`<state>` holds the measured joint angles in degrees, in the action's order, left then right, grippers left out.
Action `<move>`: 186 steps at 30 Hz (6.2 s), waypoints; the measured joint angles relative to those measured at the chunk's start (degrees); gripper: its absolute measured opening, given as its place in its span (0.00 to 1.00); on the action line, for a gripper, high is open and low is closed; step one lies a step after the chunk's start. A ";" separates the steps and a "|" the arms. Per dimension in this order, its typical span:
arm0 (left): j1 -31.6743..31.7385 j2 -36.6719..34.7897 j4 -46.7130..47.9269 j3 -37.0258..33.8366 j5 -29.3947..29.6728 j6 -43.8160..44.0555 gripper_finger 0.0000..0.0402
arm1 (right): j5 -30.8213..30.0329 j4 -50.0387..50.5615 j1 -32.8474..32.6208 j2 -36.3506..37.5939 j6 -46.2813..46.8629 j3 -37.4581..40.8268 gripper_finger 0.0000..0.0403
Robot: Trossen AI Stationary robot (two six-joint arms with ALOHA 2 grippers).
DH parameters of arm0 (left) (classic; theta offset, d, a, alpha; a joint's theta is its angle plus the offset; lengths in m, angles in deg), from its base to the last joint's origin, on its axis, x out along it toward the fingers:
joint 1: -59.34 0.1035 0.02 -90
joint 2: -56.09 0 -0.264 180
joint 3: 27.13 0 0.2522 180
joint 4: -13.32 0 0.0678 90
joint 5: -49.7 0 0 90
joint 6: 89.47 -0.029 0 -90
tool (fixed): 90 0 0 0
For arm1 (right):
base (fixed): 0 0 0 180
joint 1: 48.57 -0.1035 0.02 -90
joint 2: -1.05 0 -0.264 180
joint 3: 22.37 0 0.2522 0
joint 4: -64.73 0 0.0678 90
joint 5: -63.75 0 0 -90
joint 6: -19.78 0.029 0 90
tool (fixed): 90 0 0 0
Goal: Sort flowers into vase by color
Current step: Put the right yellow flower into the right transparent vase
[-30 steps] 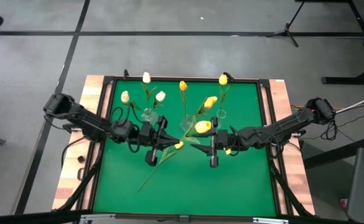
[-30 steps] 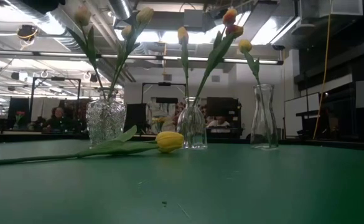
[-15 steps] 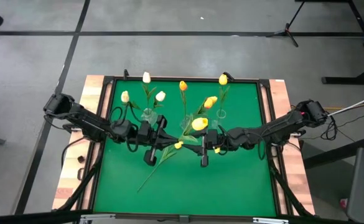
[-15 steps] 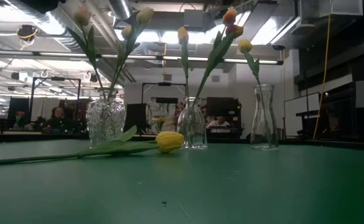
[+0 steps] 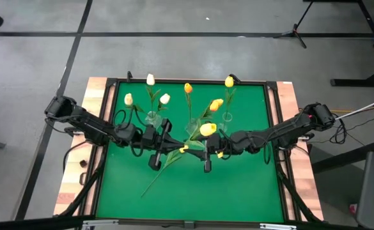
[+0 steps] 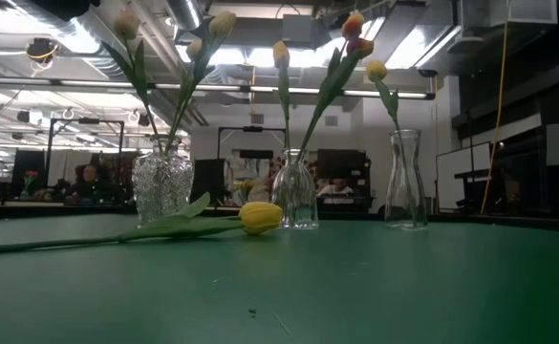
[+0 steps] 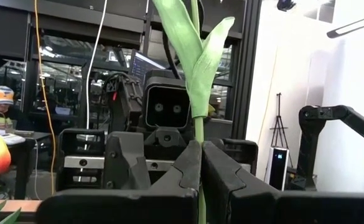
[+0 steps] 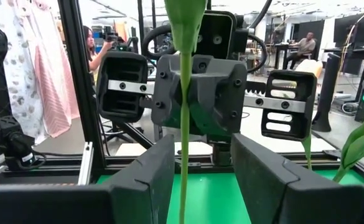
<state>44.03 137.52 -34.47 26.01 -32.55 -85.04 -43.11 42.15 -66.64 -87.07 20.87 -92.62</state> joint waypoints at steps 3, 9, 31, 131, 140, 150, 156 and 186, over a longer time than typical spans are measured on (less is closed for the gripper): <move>0.00 0.00 -0.01 0.00 0.00 0.00 0.00 | 0.02 -0.03 0.23 0.00 0.13 -0.02 0.39; 0.00 0.00 0.01 0.00 0.00 0.00 0.00 | 1.03 -1.34 0.74 0.04 0.66 -0.04 0.39; 0.31 0.00 0.65 0.00 0.04 0.00 0.00 | 1.53 -2.77 0.97 -1.52 2.34 -0.04 0.39; 0.85 -0.04 10.10 0.09 0.50 6.13 0.15 | 2.77 1.40 1.93 -2.93 6.96 0.04 0.01; 0.50 -0.04 10.20 0.07 0.28 6.90 0.32 | 1.42 2.03 1.91 -2.95 7.96 0.04 0.01; -0.67 -8.33 21.75 0.02 -0.42 8.72 0.36 | -2.76 7.40 2.88 2.49 5.44 -0.07 0.00; -0.81 -19.56 35.08 0.00 1.03 8.52 0.36 | -4.91 15.56 3.54 8.75 3.00 -0.09 0.00; -12.28 -45.07 70.58 0.00 27.78 4.10 0.36 | -52.51 75.58 -14.70 34.58 30.76 0.02 0.00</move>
<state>31.75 92.45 36.11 26.01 -4.77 -80.94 -95.62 117.73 -81.34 -52.49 51.62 -92.60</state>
